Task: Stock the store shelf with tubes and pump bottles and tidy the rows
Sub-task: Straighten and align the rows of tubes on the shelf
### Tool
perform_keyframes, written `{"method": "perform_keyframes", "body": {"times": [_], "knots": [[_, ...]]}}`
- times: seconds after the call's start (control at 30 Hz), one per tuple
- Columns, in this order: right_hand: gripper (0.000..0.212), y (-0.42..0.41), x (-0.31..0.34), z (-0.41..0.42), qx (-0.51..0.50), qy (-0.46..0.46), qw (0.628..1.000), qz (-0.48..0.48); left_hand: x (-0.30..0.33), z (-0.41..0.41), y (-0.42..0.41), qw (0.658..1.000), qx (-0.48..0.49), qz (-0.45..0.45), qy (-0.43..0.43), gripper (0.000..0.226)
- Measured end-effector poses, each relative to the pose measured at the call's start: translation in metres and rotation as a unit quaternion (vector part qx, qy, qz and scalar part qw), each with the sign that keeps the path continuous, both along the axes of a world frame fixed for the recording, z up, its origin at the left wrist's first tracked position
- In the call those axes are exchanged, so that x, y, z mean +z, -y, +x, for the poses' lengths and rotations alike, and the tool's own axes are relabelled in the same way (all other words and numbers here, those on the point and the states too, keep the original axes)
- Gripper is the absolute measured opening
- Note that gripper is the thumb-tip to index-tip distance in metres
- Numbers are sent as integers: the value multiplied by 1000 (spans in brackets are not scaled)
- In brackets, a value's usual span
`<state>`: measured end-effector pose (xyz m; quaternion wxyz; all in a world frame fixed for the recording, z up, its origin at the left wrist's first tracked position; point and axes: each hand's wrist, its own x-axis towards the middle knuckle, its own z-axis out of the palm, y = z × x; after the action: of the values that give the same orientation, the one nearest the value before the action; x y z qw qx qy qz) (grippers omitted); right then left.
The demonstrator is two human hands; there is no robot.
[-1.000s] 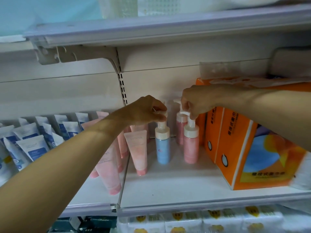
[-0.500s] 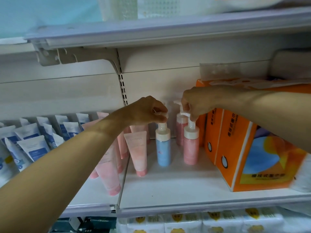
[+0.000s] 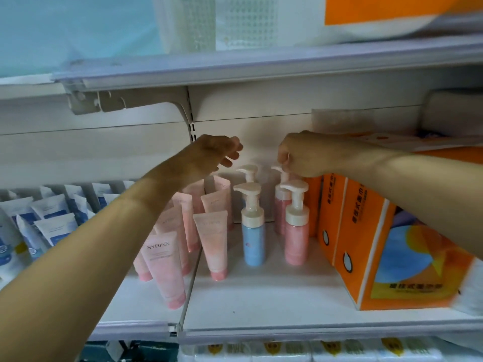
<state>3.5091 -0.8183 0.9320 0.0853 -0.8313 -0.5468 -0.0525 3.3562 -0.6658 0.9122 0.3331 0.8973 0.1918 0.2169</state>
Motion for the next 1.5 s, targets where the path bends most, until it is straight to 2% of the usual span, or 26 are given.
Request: {"method": "perform_keyframes", "body": {"times": [0.1,0.23,0.43,0.63,0.9,1.13,1.33,1.5], "knots": [[18,-2,1,6,11,-2,1000,-4,4,-17,3,1000,16,-2,22,35],[22,2,5,1,26,-2,1000,14,-1,-39,11,998,40,-7,41,24],[26,3,2,-10,41,-69,993,81,-3,-75,24,986,114,-60,102,19],[25,-7,-18,-29,101,-99,985,101,-4,-99,11,987,134,-38,81,21],[21,-44,-16,-50,189,-100,967,139,-4,-104,-38,997,77,2,13,21],[20,-88,-27,-86,181,-112,966,146,-13,-111,-76,1000,20,-6,19,23],[17,-109,-43,-101,157,-99,964,189,-19,-125,-107,999,-31,-22,6,18],[16,-112,-41,-100,149,-95,970,168,-20,-122,-121,999,-41,-29,19,18]]}}
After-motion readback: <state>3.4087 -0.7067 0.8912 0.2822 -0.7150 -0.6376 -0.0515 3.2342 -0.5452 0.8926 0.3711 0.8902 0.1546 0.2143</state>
